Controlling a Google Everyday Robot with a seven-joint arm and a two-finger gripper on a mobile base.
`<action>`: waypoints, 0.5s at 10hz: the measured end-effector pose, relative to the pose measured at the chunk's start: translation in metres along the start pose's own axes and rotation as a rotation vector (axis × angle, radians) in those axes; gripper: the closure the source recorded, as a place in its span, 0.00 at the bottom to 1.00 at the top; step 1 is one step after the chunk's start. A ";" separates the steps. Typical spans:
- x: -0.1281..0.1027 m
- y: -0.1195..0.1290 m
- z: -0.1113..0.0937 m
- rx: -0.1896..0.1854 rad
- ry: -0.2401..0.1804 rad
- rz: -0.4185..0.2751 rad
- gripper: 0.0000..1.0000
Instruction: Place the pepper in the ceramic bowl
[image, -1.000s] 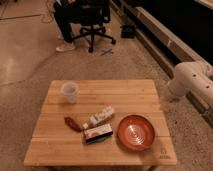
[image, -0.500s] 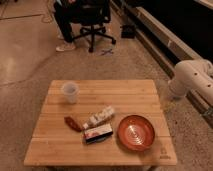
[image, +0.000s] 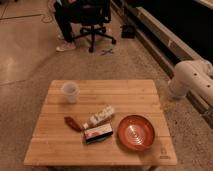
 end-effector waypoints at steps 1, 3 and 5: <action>0.000 -0.001 0.000 0.002 0.000 0.003 0.59; 0.003 -0.004 -0.002 0.006 -0.005 -0.002 0.59; 0.021 -0.004 -0.004 -0.001 -0.001 0.004 0.59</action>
